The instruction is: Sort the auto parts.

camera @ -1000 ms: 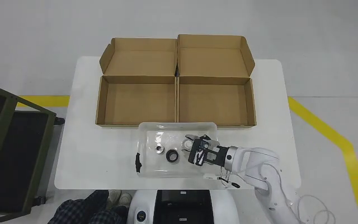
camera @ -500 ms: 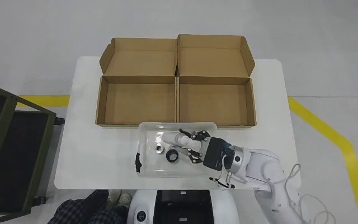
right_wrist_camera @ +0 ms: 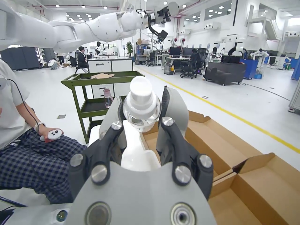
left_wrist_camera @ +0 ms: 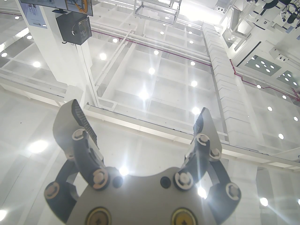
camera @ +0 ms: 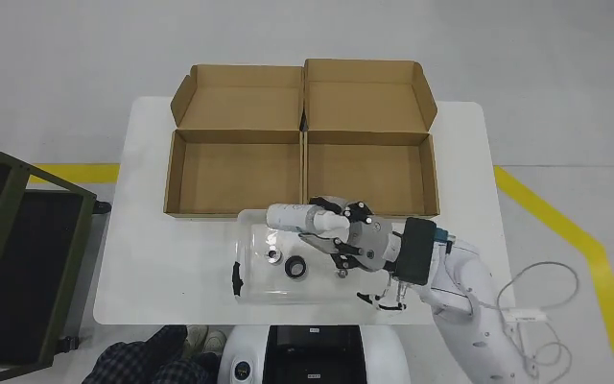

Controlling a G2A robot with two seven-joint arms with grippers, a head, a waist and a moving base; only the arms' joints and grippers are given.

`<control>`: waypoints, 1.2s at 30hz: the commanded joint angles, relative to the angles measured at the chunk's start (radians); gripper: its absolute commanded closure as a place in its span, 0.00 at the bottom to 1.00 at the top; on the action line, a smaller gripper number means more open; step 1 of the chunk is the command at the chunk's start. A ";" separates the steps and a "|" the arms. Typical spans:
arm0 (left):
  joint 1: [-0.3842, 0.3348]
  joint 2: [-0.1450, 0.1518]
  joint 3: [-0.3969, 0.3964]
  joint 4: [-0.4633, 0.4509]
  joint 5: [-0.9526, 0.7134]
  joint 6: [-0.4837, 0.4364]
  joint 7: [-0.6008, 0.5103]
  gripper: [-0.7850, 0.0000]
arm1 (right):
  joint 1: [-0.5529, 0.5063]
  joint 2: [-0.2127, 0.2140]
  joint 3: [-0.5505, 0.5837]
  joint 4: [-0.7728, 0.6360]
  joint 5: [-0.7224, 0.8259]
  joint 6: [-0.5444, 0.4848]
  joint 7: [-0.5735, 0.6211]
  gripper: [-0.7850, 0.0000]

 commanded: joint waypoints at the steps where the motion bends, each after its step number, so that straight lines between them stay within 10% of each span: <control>1: 0.000 0.000 0.000 0.000 0.000 0.000 0.000 0.00 | 0.006 -0.001 0.002 0.008 0.018 0.007 -0.023 1.00; 36: 0.000 0.000 0.000 0.000 0.000 0.000 0.000 0.00 | 0.046 -0.004 0.010 0.030 0.000 0.149 0.005 1.00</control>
